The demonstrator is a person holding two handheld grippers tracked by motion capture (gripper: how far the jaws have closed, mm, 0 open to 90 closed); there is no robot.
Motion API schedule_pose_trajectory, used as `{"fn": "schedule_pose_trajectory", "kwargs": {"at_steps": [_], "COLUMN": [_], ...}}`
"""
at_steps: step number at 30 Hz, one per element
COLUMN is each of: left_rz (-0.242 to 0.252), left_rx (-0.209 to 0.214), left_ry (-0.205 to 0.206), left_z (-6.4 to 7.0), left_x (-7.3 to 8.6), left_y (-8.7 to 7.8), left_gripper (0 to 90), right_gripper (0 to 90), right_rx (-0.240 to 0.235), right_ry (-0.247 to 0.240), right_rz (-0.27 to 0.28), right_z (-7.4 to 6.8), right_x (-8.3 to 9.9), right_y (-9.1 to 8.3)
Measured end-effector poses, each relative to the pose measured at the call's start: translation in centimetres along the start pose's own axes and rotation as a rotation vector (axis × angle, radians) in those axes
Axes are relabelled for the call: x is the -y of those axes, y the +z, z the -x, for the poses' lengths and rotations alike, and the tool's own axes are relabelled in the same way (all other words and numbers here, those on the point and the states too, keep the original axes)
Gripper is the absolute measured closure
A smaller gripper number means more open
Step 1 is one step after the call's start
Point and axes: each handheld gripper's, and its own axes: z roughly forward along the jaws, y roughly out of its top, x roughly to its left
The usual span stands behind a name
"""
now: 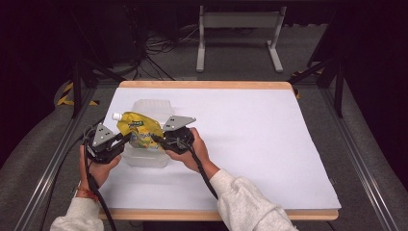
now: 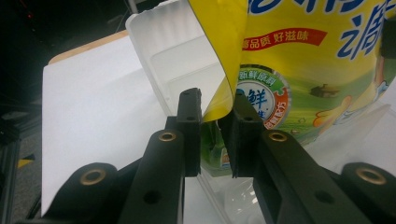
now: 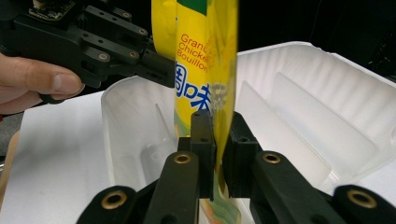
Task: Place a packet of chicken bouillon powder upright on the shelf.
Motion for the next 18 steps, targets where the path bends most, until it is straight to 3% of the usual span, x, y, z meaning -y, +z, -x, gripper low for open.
{"fn": "schedule_pose_trajectory", "kwargs": {"at_steps": [18], "left_rz": [0.009], "left_rx": [-0.013], "left_ry": [-0.003], "left_z": [0.0], "left_x": [0.1], "left_y": [-0.3], "left_gripper": [73.7], "right_gripper": [82.6], "right_rx": [0.017], "right_ry": [-0.023], "right_rz": [-0.013], "right_z": [0.0], "right_x": [0.0], "right_y": [-1.1]}}
